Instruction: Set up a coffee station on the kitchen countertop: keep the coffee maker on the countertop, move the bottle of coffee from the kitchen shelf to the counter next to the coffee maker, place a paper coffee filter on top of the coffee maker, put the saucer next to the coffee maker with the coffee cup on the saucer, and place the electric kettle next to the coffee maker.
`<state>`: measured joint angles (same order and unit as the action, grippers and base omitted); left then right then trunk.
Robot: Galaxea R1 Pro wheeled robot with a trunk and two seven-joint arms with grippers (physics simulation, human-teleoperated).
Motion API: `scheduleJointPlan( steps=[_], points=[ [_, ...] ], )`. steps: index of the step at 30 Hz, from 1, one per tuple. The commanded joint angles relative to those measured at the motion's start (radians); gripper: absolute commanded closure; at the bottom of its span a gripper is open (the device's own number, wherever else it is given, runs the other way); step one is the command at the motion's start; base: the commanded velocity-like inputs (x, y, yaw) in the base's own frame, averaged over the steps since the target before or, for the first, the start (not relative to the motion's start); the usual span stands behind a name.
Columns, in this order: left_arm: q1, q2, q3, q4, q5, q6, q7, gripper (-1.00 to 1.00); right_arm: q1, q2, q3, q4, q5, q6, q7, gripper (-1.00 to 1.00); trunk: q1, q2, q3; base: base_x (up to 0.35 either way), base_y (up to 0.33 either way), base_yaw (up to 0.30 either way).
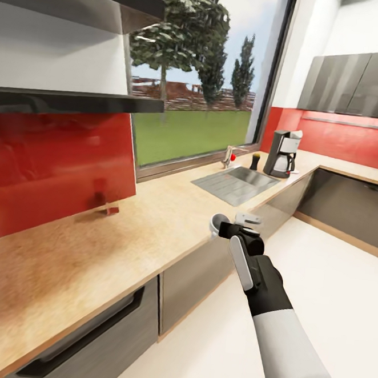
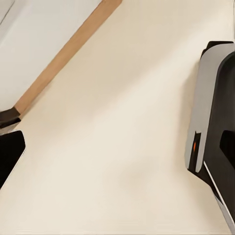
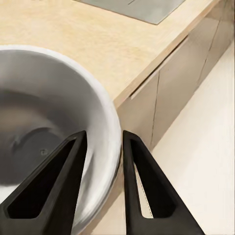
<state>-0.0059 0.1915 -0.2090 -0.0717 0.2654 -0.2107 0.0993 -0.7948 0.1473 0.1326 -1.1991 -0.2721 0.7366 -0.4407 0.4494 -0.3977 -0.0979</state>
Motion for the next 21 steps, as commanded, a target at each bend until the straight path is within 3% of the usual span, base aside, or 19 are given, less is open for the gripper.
scheduleJointPlan(
  steps=[1, 21],
  points=[
    [0.000, 0.000, -0.009, 0.000, 0.008, -0.003, 0.003, -1.00, -0.001, 0.000, 0.002, 0.000, -0.010, 0.001, -0.009, 1.00, 0.001, -0.002, -0.003, 0.000, 0.000, -0.300],
    [0.000, 0.000, -0.009, -0.002, 0.009, -0.003, 0.003, -1.00, -0.001, 0.000, 0.001, 0.000, -0.011, 0.001, -0.009, 1.00, 0.001, -0.002, -0.012, 0.000, 0.000, -0.300]
  ],
)
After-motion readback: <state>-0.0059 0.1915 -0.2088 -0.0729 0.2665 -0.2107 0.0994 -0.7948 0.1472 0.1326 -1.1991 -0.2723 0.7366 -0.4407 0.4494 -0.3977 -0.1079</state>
